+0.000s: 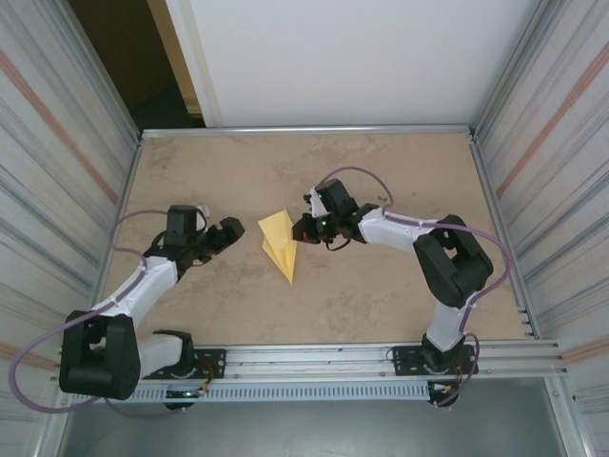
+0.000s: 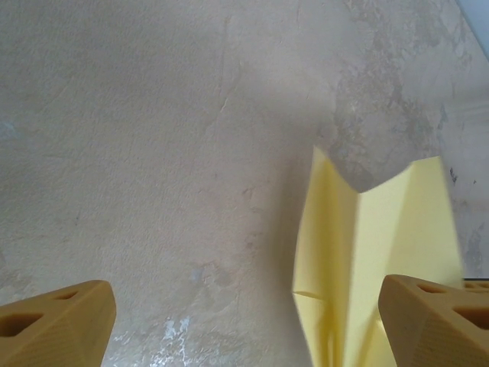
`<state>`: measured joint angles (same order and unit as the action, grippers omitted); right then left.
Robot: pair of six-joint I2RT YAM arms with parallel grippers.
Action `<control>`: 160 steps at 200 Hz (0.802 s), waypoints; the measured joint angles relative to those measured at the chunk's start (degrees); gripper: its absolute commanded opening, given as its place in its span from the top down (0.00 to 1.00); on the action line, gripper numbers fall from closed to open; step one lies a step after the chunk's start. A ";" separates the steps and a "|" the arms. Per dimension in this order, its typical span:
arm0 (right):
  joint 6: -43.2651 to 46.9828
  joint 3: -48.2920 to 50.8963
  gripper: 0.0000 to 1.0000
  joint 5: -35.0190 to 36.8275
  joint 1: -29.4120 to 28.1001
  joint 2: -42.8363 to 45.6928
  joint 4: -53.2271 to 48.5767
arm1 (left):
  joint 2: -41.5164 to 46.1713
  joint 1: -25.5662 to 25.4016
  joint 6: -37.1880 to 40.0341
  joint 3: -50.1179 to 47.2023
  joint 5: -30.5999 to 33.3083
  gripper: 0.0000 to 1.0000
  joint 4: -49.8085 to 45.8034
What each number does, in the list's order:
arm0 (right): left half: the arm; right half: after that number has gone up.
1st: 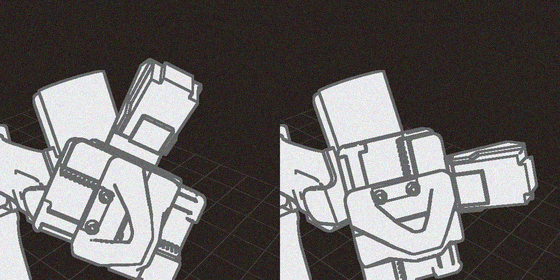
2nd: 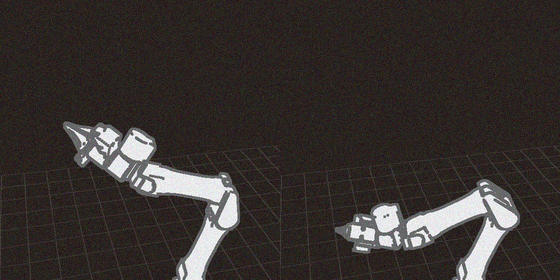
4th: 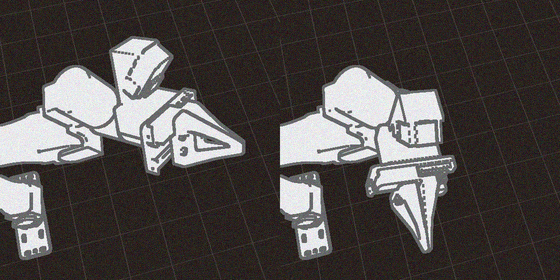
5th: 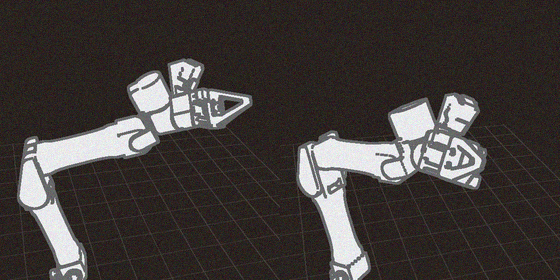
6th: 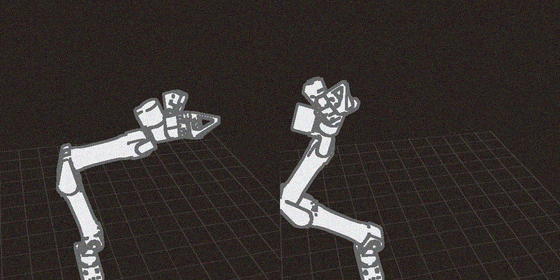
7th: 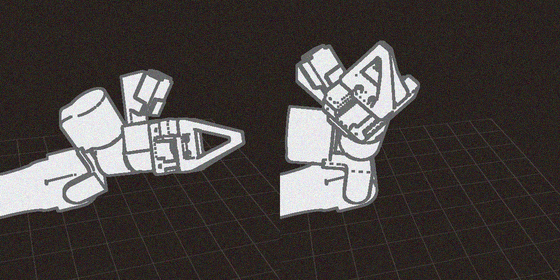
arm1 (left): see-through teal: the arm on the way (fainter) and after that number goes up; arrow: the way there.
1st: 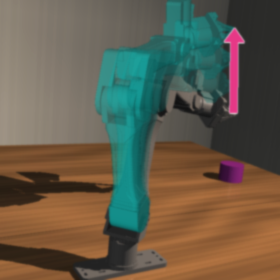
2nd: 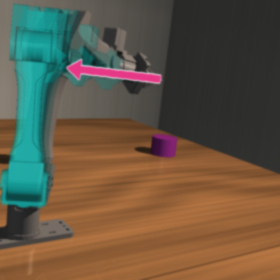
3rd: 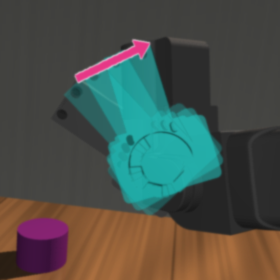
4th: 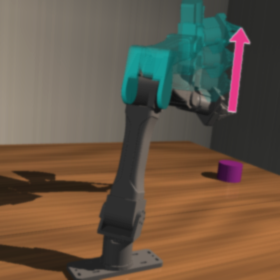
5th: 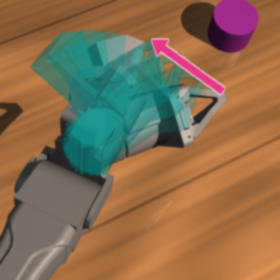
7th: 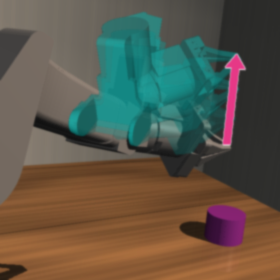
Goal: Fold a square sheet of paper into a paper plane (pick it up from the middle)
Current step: Turn over the paper at the center of the table.
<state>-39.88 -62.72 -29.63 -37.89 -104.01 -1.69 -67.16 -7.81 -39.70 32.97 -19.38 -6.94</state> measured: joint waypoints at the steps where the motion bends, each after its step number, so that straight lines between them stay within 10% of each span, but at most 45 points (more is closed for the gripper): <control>1: 0.00 0.11 0.97 -0.09 0.04 -0.04 0.09 | 0.00 -0.02 -0.07 -0.04 -0.07 0.12 0.02; 160: -0.11 10.58 0.93 -4.81 6.51 -0.98 7.76 | -13.84 -15.89 -5.86 -0.22 -6.43 0.40 11.78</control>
<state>-39.99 -52.14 -34.44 -31.38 -104.99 6.07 -80.99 -23.70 -45.56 32.75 -25.80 4.84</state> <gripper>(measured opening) 0.072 0.640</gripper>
